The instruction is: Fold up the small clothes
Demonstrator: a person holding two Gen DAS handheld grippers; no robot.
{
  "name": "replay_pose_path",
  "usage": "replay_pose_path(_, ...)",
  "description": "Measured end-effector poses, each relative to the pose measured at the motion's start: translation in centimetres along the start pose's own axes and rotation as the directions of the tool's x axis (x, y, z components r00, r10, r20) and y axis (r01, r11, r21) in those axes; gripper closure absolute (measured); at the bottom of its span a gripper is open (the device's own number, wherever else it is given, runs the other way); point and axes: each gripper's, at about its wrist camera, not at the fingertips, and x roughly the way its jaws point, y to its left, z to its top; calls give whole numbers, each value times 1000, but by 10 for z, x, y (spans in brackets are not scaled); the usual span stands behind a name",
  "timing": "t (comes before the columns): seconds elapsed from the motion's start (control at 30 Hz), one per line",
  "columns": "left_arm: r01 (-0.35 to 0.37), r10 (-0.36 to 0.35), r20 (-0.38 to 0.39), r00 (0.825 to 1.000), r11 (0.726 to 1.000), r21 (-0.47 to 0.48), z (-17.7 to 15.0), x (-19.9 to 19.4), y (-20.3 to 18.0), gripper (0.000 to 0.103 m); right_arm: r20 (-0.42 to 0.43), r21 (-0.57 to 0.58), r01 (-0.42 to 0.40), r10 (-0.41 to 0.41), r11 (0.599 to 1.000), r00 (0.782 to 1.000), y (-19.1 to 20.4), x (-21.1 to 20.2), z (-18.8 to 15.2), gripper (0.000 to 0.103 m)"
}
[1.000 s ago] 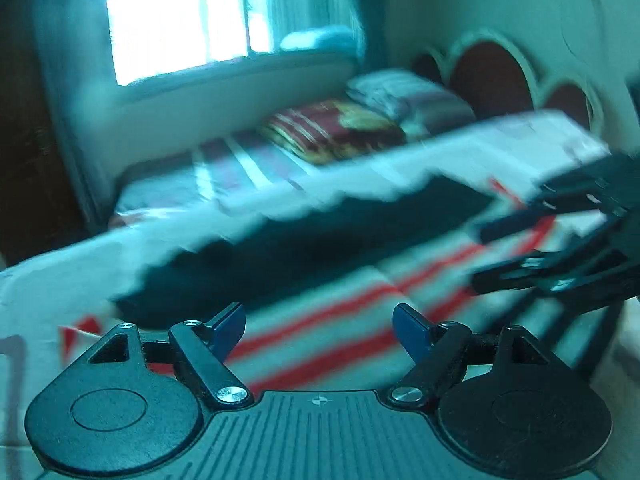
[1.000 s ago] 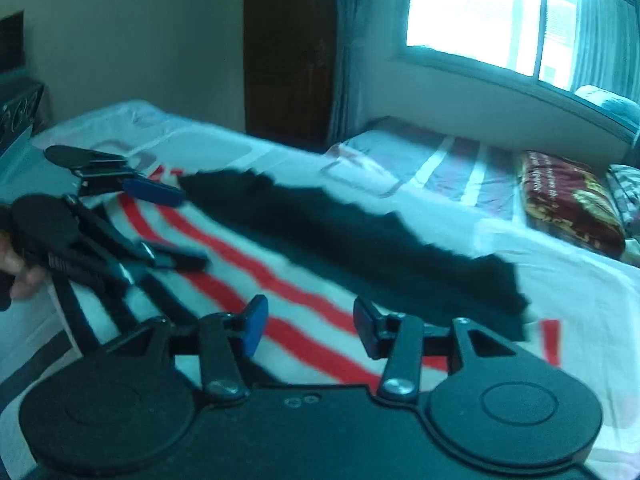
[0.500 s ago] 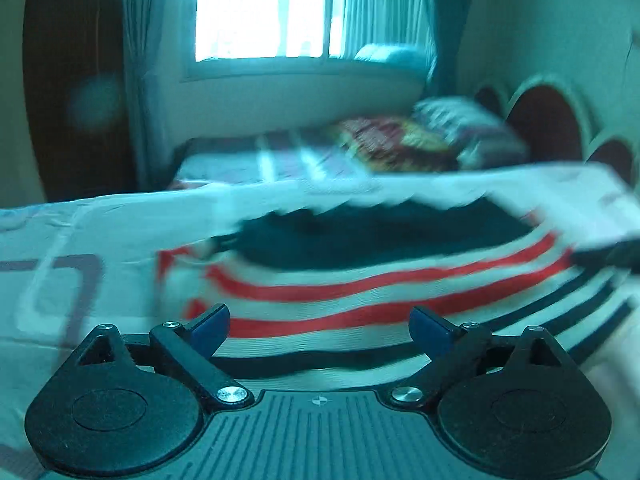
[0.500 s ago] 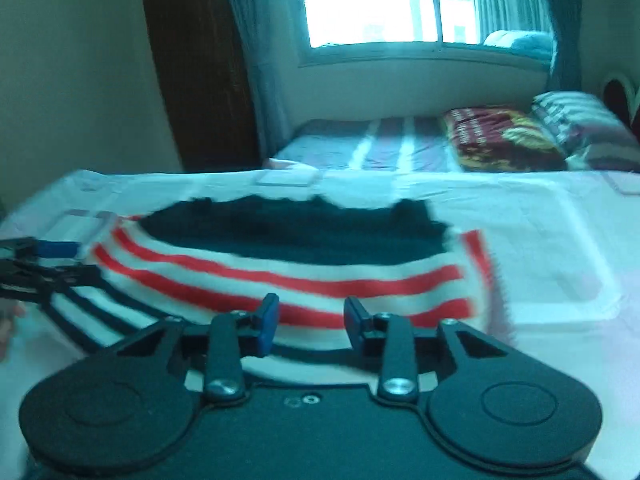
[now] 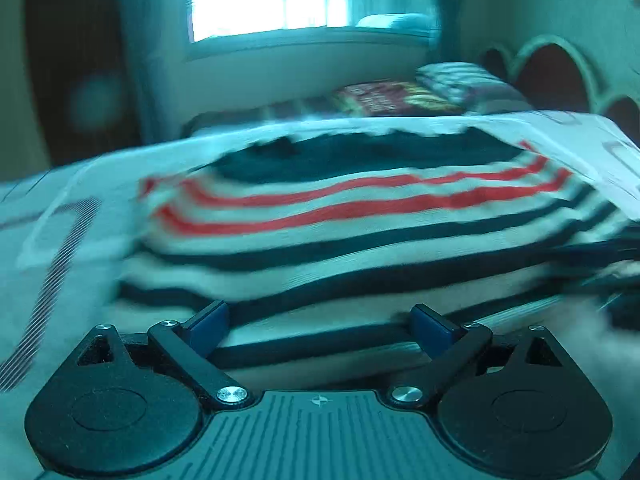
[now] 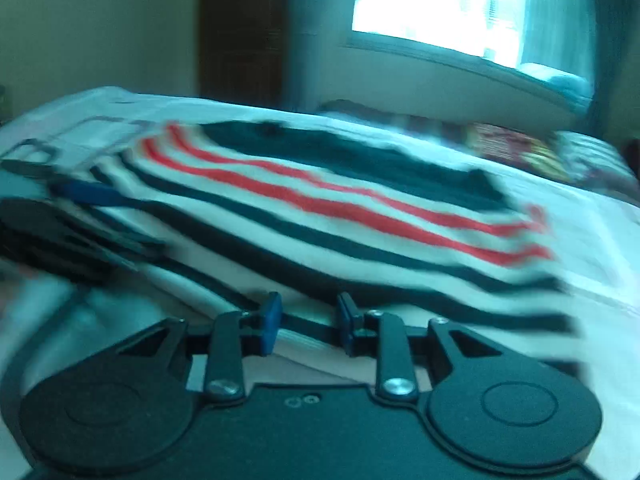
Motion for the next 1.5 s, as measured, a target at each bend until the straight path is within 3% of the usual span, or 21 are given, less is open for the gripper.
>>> replay_pose_path(0.07, 28, -28, 3, 1000, 998, -50, -7, -6, 26, 7, -32, 85, 66, -63, 994, 997, -41, -10, -18, 76)
replay_pose_path(0.13, 24, -24, 6, 1000, 999, -28, -9, -4, 26, 7, -22, 181, 12, -9, 983, 1000, -67, -15, -29, 76)
replay_pose_path(0.23, -15, 15, -10, 1000, 999, -28, 0, -3, 16, 7, -45, 148, 31, -25, 989, 999, -61, -13, -18, 76)
replay_pose_path(0.37, -54, 55, 57, 997, 998, -24, 14, -18, 15, 7, -2, 187, 71, -72, 980, 997, -64, -26, -8, 74)
replay_pose_path(0.43, -58, 61, 37, 997, 996, -62, 13, -12, 26, 7, 8, 220, 86, -90, 972, 996, -71, -30, -10, 74)
replay_pose_path(0.5, -53, 53, -10, 999, 996, -70, 4, 0, 34, 7, -64, 239, 115, -102, 964, 993, -85, -19, -21, 76)
replay_pose_path(0.6, -53, 53, -1, 999, 995, -81, 0, 1, 33, 7, -18, 307, 82, -80, 948, 997, -94, -18, -35, 76)
replay_pose_path(0.7, -64, 62, -17, 998, 991, -116, 10, -2, 34, 7, -55, 286, 108, -96, 952, 994, -89, -17, -25, 76)
replay_pose_path(0.77, -61, 65, 26, 998, 991, -121, 18, -13, 28, 7, -42, 272, 120, -113, 955, 993, -84, -24, -15, 73)
replay_pose_path(0.83, -31, 37, 56, 998, 994, -106, 25, -18, 14, 7, 8, 262, 91, -96, 961, 995, -74, -29, -5, 67)
replay_pose_path(0.93, 7, -4, 70, 998, 999, -48, 29, -11, -11, 7, 38, 222, 13, -22, 975, 999, -50, -22, 8, 70)
replay_pose_path(1.0, -20, 22, 83, 996, 1000, -22, 32, -4, -21, 7, 53, 164, 2, -11, 986, 999, -30, -13, 18, 70)
replay_pose_path(1.07, -25, 28, 57, 998, 998, -49, 32, 9, -18, 7, 56, 147, 2, -11, 989, 998, -19, 0, 25, 70)
replay_pose_path(1.13, -15, 14, -8, 1000, 997, -77, 24, 27, -12, 2, -7, 157, 21, -20, 987, 1000, -18, 22, 22, 68)
replay_pose_path(1.5, -8, 8, -2, 1000, 998, -69, 22, 23, -14, 0, -17, 126, 12, -10, 992, 1000, -19, 20, 27, 68)
